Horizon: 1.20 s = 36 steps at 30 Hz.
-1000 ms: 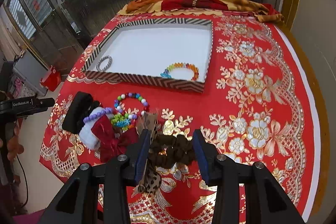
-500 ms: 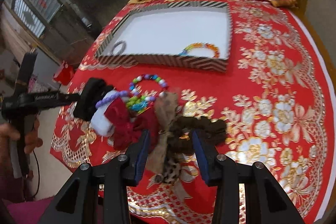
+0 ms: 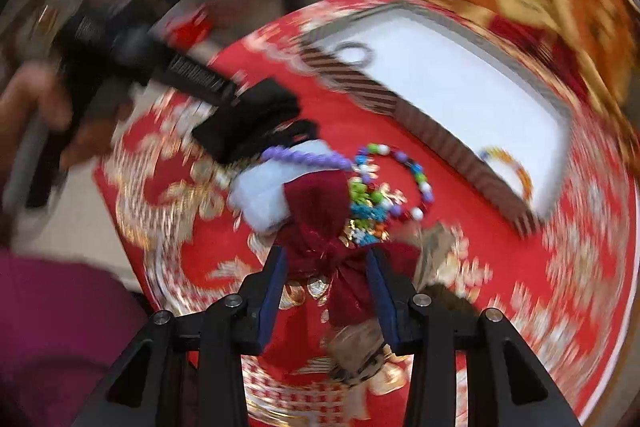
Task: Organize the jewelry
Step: 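Grasp the black velvet holder with the left gripper while the right grasps the red satin bow, then carry the holder and bow into the tray and open both grippers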
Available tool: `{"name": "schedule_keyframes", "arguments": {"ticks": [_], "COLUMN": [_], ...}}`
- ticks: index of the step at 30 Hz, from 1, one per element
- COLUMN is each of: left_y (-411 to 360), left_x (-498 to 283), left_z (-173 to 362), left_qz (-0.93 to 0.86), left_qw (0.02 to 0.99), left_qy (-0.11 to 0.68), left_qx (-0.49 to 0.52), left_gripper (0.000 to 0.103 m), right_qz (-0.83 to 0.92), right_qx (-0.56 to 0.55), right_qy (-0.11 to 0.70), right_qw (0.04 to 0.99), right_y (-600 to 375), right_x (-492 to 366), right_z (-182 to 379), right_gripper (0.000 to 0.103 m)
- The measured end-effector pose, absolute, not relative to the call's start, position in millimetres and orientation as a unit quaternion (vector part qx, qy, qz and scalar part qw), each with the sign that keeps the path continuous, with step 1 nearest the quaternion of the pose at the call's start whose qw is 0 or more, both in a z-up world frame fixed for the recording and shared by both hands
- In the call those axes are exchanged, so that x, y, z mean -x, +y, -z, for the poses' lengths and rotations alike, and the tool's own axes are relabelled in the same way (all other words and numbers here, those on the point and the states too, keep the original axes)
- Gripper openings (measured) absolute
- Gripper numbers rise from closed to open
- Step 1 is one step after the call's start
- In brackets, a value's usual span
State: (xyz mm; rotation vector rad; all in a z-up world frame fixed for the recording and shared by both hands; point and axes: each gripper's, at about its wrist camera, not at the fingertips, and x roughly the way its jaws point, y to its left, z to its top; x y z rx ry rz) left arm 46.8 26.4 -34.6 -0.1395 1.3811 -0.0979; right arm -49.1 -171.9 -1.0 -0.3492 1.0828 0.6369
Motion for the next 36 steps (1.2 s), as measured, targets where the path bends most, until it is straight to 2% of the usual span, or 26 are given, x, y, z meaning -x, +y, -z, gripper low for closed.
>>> {"name": "schedule_keyframes", "arguments": {"ticks": [7,13,14,15,17,19,20,24,26,36], "left_y": [28.6,23.7,22.8,20.5,20.0,20.2,19.5,16.1,16.6,22.9], "left_x": [-48.6,-50.6,-50.9,-52.4,-52.9,-52.3,-52.3,-51.9,-52.4,-60.7], "left_z": [37.6,42.8,44.9,46.9,50.9,52.1,52.1,44.6,39.3,-6.1], "left_qz": [0.046,0.052,0.053,0.051,0.049,0.052,0.057,0.060,0.065,0.079], "left_qw": [0.765,0.758,0.757,0.756,0.754,0.756,0.758,0.772,0.774,0.803], "left_qy": [0.640,0.648,0.650,0.651,0.653,0.650,0.647,0.632,0.628,0.587], "left_qx": [0.063,0.052,0.047,0.045,0.048,0.053,0.054,0.039,0.044,0.057], "left_gripper": [0.053,0.054,0.053,0.053,0.053,0.048,0.032,0.015,0.010,0.009], "right_qz": [-0.355,-0.361,-0.360,-0.363,-0.370,-0.371,-0.367,-0.350,-0.339,-0.269], "right_qx": [0.294,0.326,0.320,0.306,0.270,0.237,0.221,0.150,0.113,0.001], "right_qy": [0.518,0.537,0.535,0.535,0.543,0.545,0.545,0.543,0.538,0.495], "right_qw": [0.721,0.689,0.694,0.699,0.704,0.714,0.721,0.748,0.763,0.826], "right_y": [-150.7,-140.5,-141.1,-142.3,-145.5,-151.5,-155.7,-172.8,-179.9,-208.1], "right_x": [35.3,26.3,27.1,27.7,27.8,29.9,30.8,33.3,35.1,29.0], "right_z": [26.9,51.0,50.9,49.5,46.3,41.4,38.5,23.3,12.2,-21.5], "right_gripper": [0.040,0.040,0.036,0.029,0.023,0.022,0.021,0.021,0.021,0.021]}}
